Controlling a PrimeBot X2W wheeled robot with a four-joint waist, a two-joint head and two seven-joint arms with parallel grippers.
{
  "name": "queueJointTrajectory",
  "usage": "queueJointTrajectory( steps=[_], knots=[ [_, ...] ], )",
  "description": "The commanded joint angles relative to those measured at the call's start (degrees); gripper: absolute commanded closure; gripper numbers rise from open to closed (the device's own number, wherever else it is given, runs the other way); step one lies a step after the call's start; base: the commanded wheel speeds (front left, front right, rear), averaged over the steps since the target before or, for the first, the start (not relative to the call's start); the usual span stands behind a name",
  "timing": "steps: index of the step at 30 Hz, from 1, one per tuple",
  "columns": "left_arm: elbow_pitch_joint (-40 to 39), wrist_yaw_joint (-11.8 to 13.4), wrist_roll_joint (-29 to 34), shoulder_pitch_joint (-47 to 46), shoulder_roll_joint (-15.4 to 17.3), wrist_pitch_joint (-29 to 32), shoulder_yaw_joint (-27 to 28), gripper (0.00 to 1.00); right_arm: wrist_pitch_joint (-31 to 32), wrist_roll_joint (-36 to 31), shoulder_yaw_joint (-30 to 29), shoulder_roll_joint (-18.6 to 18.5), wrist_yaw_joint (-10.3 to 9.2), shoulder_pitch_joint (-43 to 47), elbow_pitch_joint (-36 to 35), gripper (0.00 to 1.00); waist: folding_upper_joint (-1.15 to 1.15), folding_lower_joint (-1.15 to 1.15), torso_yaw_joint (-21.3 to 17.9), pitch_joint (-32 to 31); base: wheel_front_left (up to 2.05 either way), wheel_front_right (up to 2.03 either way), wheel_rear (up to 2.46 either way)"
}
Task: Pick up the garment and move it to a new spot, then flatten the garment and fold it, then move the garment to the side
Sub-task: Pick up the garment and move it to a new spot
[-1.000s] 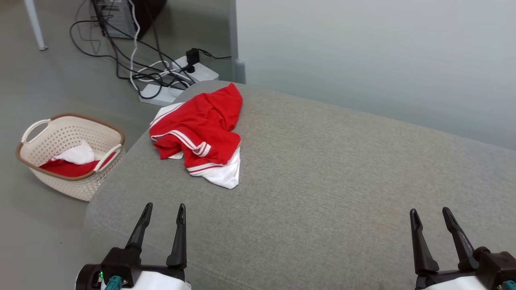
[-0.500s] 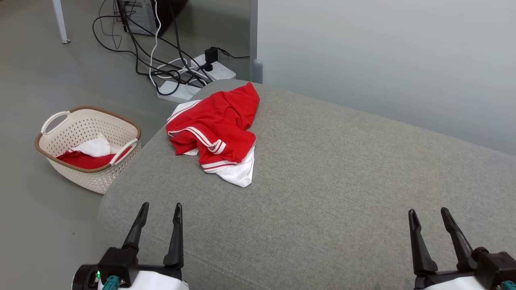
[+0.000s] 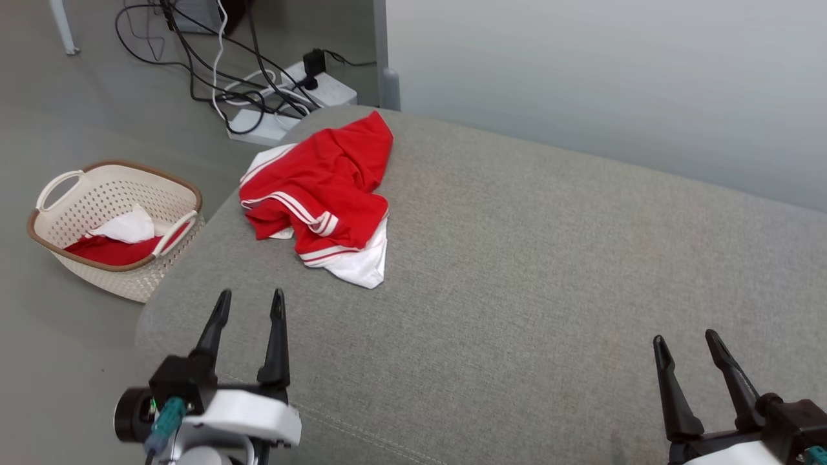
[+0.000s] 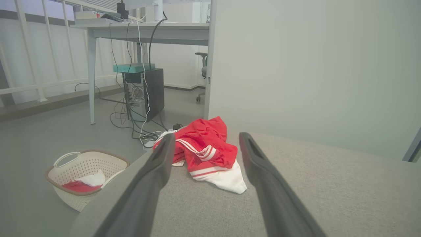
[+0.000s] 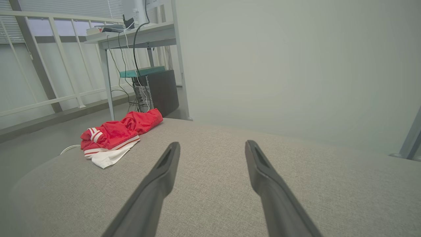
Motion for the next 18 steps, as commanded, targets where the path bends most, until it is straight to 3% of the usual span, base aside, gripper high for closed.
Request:
queueJointTrajectory(
  steps=[1, 12, 18],
  knots=[
    [-0.64, 0.65, -0.17, -4.07, 0.13, -0.28, 1.75, 0.00, -0.60, 0.17, 1.11, -1.61, 0.21, -2.64, -1.33, 0.00, 0.00, 0.00, -1.11, 1.51, 0.00, 0.00, 0.00],
    [11.22, 2.58, -6.14, -20.05, 0.13, -0.28, 4.45, 0.00, -0.60, -0.22, 3.20, -5.20, 0.21, -9.17, -2.04, 0.00, 0.00, 0.00, -6.88, 12.65, 0.00, 0.00, 0.00],
    [20.64, 3.57, -6.38, -27.28, 0.14, -0.28, 7.67, 0.00, -0.60, -0.02, 3.77, -5.64, 0.21, -12.34, -1.98, 0.00, 0.00, 0.00, -10.75, 16.47, 0.00, 0.00, 0.00]
  ],
)
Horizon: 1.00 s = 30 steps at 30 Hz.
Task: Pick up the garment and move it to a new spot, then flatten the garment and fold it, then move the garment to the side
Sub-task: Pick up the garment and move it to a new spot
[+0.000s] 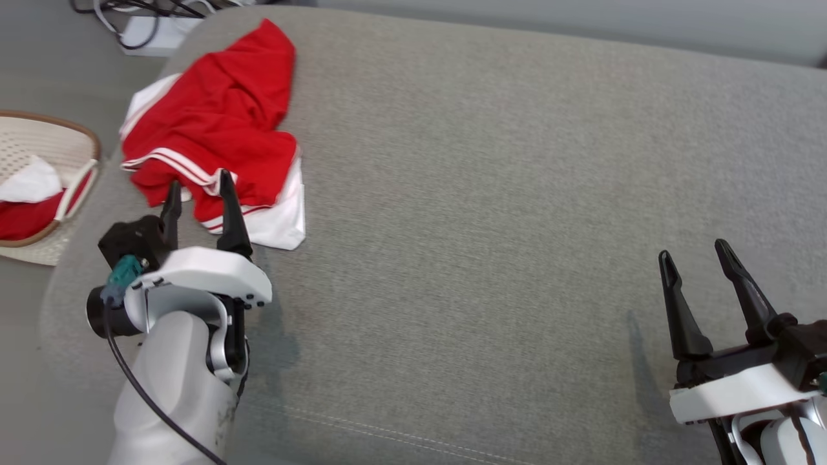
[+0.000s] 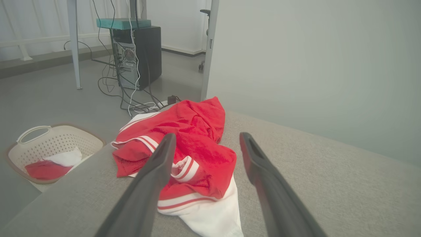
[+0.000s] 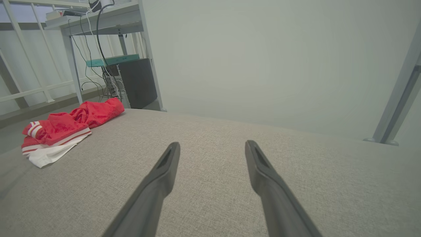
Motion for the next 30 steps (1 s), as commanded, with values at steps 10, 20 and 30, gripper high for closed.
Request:
queueJointTrajectory(
  steps=[10, 20, 30],
  knots=[
    [16.93, 2.15, 0.40, -13.49, 5.75, -0.27, 5.02, 0.00, -0.60, 0.53, 2.39, -0.63, 0.21, -4.58, -2.13, 0.00, 0.00, 0.00, -7.18, 7.65, 0.00, 0.00, 0.00],
    [30.42, 4.18, -0.32, -20.93, 10.33, 2.98, 6.18, 0.00, -0.60, 0.98, 3.38, -0.87, 0.21, -7.03, -1.82, 0.00, 0.00, 0.00, -9.83, 10.89, 0.00, 0.00, 0.00],
    [37.48, 3.48, -1.79, -23.75, 12.45, 6.63, 6.52, 1.00, -0.60, 0.92, 3.88, -0.77, 0.21, -8.06, -1.62, 0.00, 0.00, 0.00, -11.27, 11.40, 0.00, 0.00, 0.00]
  ],
)
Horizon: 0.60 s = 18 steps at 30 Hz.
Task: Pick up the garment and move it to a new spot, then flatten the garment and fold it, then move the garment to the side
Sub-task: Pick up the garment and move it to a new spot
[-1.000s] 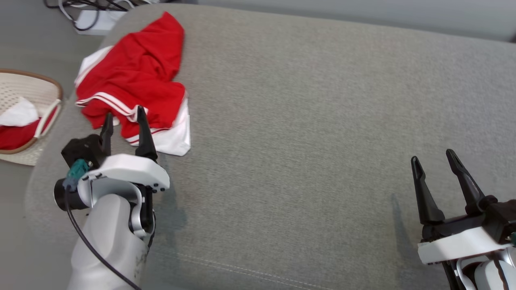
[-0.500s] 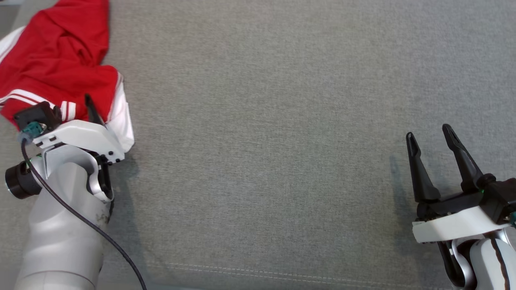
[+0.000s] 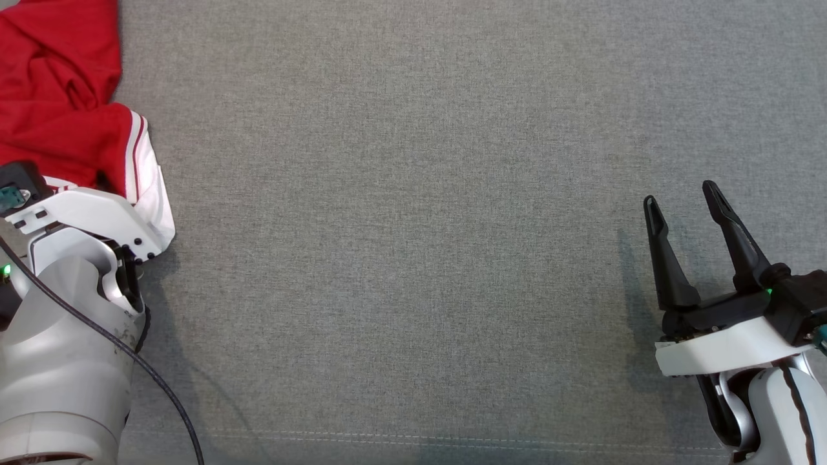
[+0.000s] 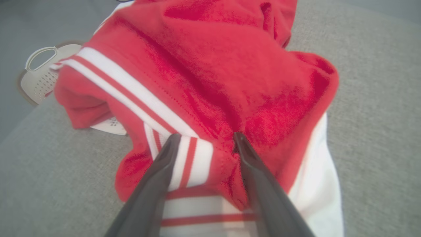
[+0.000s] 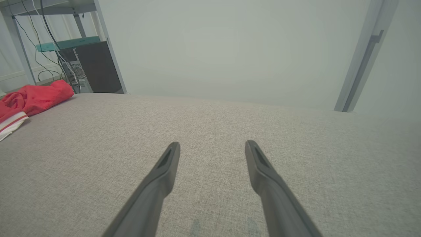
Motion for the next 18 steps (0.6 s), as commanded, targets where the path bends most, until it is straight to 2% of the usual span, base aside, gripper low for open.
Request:
queueJointTrajectory(
  steps=[1, 13, 16, 18],
  knots=[
    [0.15, -0.41, -0.35, -0.60, 2.86, -0.11, 0.92, 1.00, -0.59, 0.54, 1.05, -0.52, 0.22, -0.27, -1.40, 0.00, 0.00, 0.00, -0.05, -0.16, 0.00, 0.00, 0.00],
    [-1.07, -4.66, -1.42, 1.47, 2.94, -6.05, 0.88, 1.00, -0.59, 0.84, 1.22, 0.47, 0.22, 0.85, -0.73, 0.00, 0.00, 0.00, -0.17, -3.92, 0.00, 0.00, 0.00],
    [-4.66, -5.93, -0.96, 2.24, 3.01, -6.63, 0.68, 1.00, -0.59, 0.91, 1.06, 0.73, 0.22, 1.24, -0.60, 0.00, 0.00, 0.00, -0.10, -5.17, 0.00, 0.00, 0.00],
    [-9.76, -6.22, -0.33, 3.35, 3.24, -6.68, 1.05, 1.00, -0.59, 0.97, 0.99, 0.95, 0.22, 1.49, -0.50, 0.00, 0.00, 0.00, -0.10, -6.01, 0.00, 0.00, 0.00]
  ],
)
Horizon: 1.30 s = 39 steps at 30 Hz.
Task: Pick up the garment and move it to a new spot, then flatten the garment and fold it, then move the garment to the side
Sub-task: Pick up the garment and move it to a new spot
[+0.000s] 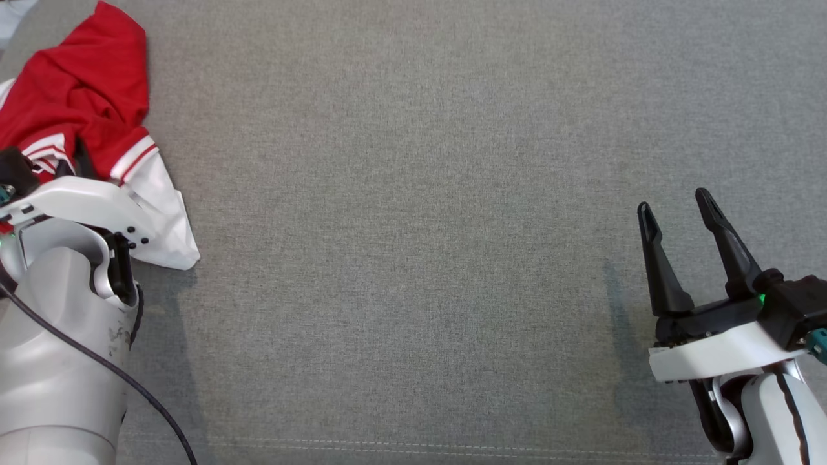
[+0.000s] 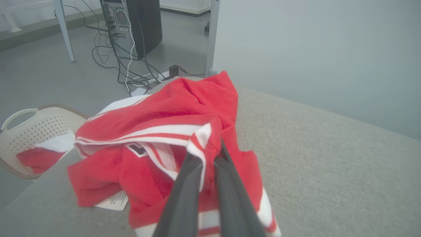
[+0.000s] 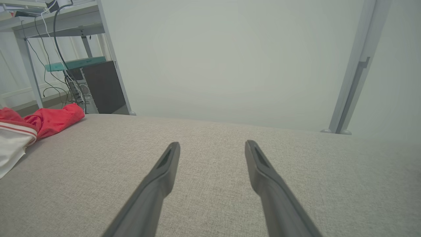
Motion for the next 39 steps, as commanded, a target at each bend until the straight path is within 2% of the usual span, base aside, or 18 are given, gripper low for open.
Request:
queueJointTrajectory(
  steps=[1, 5, 11, 24, 39],
  knots=[
    [-5.13, -0.69, 0.87, 1.40, 2.88, -0.73, 1.21, 1.00, -0.59, 0.43, 0.76, 0.26, 0.21, 1.23, -0.89, 0.00, 0.00, 0.00, 0.00, -1.12, 0.00, 0.00, 0.00],
    [-16.69, -1.68, 3.37, 5.14, 2.67, -0.75, 1.85, 1.00, -0.59, 0.49, 0.56, 1.04, 0.21, 2.15, -0.68, 0.00, 0.00, 0.00, -0.38, -3.53, 0.00, 0.00, 0.00],
    [-23.76, -3.03, 4.86, 5.90, 2.28, -0.75, 1.68, 1.00, -0.59, 0.70, 0.33, 1.86, 0.21, 3.38, -0.25, 0.00, 0.00, 0.00, -1.03, -6.54, 0.00, 0.00, 0.00],
    [-27.35, -6.75, 3.27, -2.15, -1.10, 1.92, -2.07, 1.00, -0.59, 1.14, -0.07, 3.94, 0.21, 6.35, 0.31, 0.00, 0.00, 0.00, -4.43, -13.18, 0.00, 0.00, 0.00],
    [-28.62, -9.31, 1.58, -11.91, -6.88, 5.02, -8.67, 1.00, -0.59, 1.45, -0.13, 5.09, 0.21, 7.65, 0.73, 0.00, 0.00, 0.00, -12.20, -15.50, 0.00, 0.00, 0.00]
  ],
)
